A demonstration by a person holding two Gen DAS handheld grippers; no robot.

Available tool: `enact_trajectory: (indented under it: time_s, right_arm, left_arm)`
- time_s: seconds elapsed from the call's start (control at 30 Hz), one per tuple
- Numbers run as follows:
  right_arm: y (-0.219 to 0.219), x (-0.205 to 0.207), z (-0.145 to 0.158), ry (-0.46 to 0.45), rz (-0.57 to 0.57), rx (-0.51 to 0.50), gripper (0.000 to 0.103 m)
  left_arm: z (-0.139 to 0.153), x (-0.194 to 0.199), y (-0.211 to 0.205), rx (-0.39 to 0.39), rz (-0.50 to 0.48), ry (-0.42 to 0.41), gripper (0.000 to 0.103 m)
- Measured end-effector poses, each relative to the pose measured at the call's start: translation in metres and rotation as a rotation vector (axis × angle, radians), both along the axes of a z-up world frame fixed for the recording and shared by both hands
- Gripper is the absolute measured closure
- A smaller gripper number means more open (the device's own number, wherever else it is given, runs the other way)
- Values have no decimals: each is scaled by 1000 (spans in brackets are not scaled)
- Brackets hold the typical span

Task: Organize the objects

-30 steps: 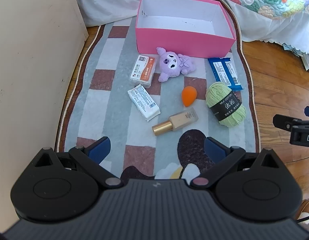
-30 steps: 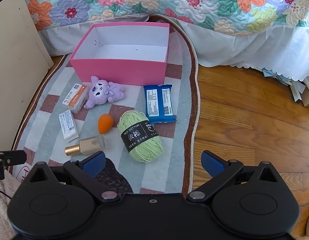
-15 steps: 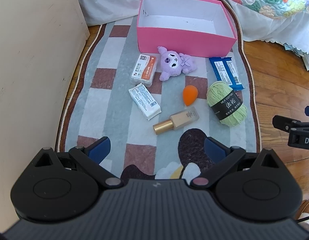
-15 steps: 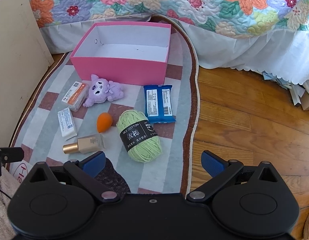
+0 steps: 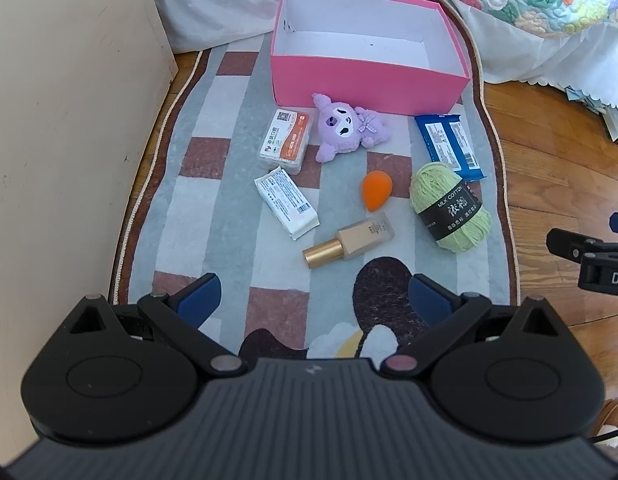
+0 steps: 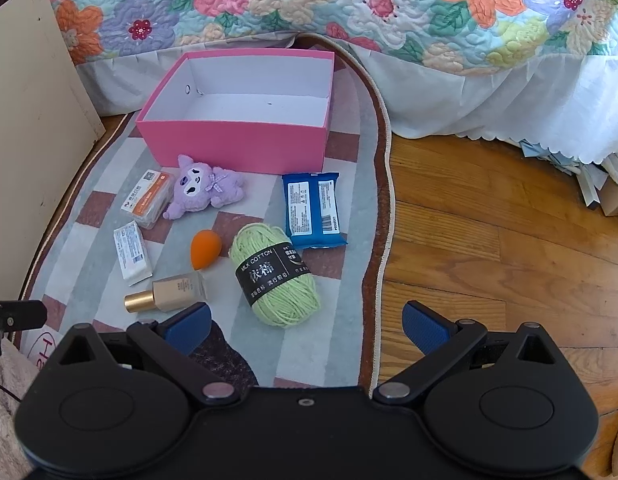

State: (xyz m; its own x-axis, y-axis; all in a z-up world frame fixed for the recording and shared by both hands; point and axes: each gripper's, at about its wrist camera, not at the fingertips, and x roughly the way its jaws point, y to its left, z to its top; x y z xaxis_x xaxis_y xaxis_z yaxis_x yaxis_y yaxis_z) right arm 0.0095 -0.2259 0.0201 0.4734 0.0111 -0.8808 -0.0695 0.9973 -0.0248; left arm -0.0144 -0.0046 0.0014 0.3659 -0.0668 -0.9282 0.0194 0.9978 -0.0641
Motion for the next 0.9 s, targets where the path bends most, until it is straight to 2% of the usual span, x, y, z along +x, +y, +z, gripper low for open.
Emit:
enact_trajectory:
  time_s: [0.47, 0.83, 0.9]
  right_arm:
    - [-1, -4, 8, -26, 15, -7, 0]
    - [-7, -2, 4, -15, 14, -1, 0]
    - [-8, -1, 8, -23, 33, -30, 0]
  left_arm:
    - [10, 6, -1, 6, 19, -18, 1]
    - [5, 4, -6, 19, 16, 9, 1]
    - [7, 5, -7, 27, 8, 10, 1]
